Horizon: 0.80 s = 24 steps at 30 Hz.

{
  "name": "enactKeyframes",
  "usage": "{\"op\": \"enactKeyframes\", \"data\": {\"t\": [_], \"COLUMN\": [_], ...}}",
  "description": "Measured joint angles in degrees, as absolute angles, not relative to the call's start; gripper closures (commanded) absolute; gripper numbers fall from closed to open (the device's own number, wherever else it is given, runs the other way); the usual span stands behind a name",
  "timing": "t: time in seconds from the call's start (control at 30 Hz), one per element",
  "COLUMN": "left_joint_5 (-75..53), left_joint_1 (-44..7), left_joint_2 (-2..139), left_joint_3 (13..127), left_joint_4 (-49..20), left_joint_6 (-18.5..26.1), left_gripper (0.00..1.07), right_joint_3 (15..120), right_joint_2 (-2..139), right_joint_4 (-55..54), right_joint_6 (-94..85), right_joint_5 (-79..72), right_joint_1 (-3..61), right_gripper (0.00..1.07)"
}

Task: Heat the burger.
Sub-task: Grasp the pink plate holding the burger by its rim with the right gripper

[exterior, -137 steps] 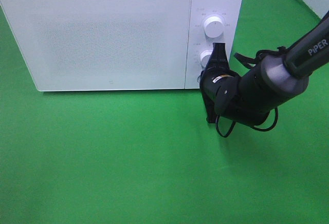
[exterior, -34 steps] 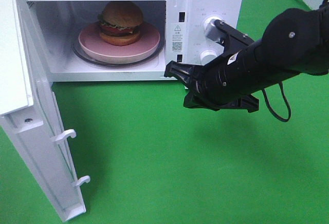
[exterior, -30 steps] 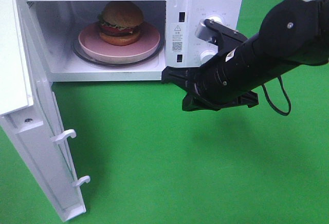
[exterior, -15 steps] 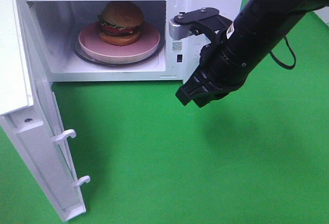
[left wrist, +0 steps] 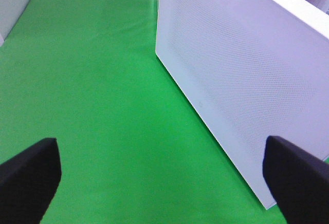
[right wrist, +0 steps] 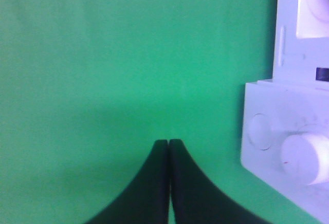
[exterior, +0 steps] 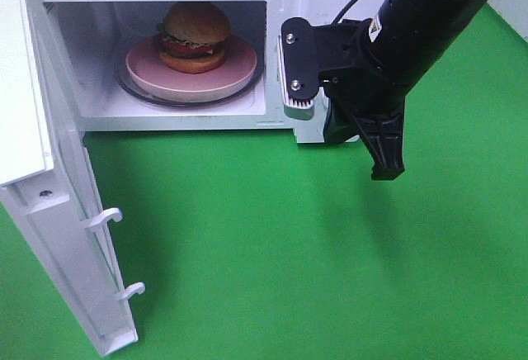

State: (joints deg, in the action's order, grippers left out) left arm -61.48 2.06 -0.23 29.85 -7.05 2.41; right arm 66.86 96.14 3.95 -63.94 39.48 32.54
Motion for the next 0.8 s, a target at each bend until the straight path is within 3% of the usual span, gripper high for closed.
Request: {"op": "enactKeyframes", "data": {"t": [0.23, 0.37, 0.47, 0.57, 0.6, 0.63, 0.67, 0.73, 0.77, 0.8], "left_joint_5": [-61.48, -61.48, -61.48, -61.48, -61.48, -61.48, -61.48, -61.48, -61.48, -61.48], "left_joint_1": [2.06, 2.06, 2.06, 2.06, 2.06, 2.06, 2.06, 2.06, 2.06, 2.06], "left_joint_2": [-0.23, -0.23, -0.23, -0.23, -0.23, -0.23, -0.23, -0.23, -0.23, -0.23], "left_joint_3": [29.85, 29.85, 29.85, 29.85, 29.85, 29.85, 29.85, 29.85, 29.85, 29.85], "left_joint_4": [-7.05, -7.05, -7.05, -7.05, -7.05, -7.05, -7.05, -7.05, -7.05, -7.05], "left_joint_6": [2.41, 2.41, 2.41, 2.41, 2.41, 2.41, 2.41, 2.41, 2.41, 2.41], "left_gripper": [0.07, 0.07, 0.07, 0.07, 0.07, 0.07, 0.07, 0.07, 0.07, 0.07], "right_joint_3": [66.86, 66.86, 66.86, 66.86, 66.86, 66.86, 66.86, 66.86, 66.86, 66.86], "right_joint_2": [96.14, 96.14, 96.14, 96.14, 96.14, 96.14, 96.14, 96.14, 96.14, 96.14], "right_joint_4": [7.39, 9.91, 10.71, 12.95, 12.95, 13.12, 13.12, 13.18, 13.18, 13.18], "right_joint_6": [-69.44, -70.47, -70.47, -70.3, -70.3, -69.9, -69.9, -67.44, -67.44, -65.89], "right_joint_5": [35.81, 30.54, 29.85, 26.47, 26.47, 24.64, 24.64, 21.89, 21.89, 21.03], "right_joint_1": [32.54, 32.95, 33.29, 35.01, 35.01, 35.87, 35.87, 37.3, 37.3, 37.53], "right_gripper": [1.0, 0.87, 0.84, 0.67, 0.67, 0.58, 0.58, 0.35, 0.35, 0.25]}}
